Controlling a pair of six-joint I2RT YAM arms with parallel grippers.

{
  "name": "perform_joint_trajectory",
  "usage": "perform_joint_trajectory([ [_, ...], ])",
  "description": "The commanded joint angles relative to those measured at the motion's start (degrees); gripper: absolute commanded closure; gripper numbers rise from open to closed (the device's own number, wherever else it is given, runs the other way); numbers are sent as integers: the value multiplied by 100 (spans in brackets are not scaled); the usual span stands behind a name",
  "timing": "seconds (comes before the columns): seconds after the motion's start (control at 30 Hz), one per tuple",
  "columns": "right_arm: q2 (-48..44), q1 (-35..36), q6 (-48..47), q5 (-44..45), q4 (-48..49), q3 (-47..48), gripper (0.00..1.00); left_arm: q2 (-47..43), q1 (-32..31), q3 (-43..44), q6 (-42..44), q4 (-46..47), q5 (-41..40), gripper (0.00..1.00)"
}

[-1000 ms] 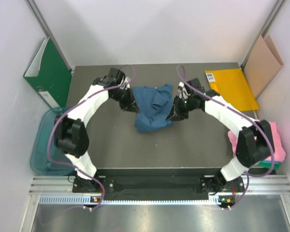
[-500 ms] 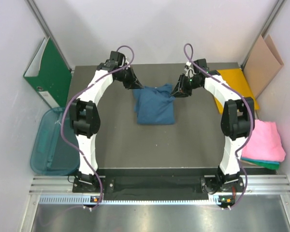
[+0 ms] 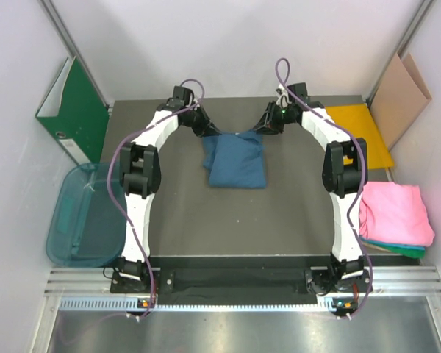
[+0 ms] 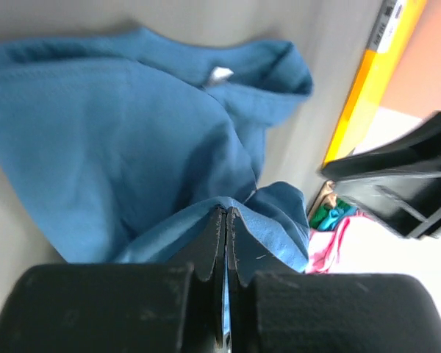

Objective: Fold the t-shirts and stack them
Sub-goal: Fold the long partially folded tshirt into a neat square, then smooth out wrinkles on the folded tshirt

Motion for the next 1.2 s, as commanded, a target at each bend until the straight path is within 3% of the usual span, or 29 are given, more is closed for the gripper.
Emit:
perform_joint_trajectory([
  [0.0,245,-183,333,21,595,648,73,151,196,339,-313,432,0,100],
  [0.13,404,-280,501,118,692,912,72,195,337,357,-419,573,-176,100],
  [0.27,265,-289,151,188,367,975,59,300,504,409,-532,731,-90,100],
  [0.4,-368,-280,-245,206,453,-58,30,389,583,410,-516,845,96,100],
  [0.6,-1318,-245,-158,-225,1367,-1835,16,564,592,383,-516,925,254,100],
  [0.83,-1574,-87,237,-489,2378,-2551,17,653,592,313,-393,846,281,100],
  [1.17,-669,282,677,-480,2451,-1480,28,688,645,225,-234,767,281,100],
])
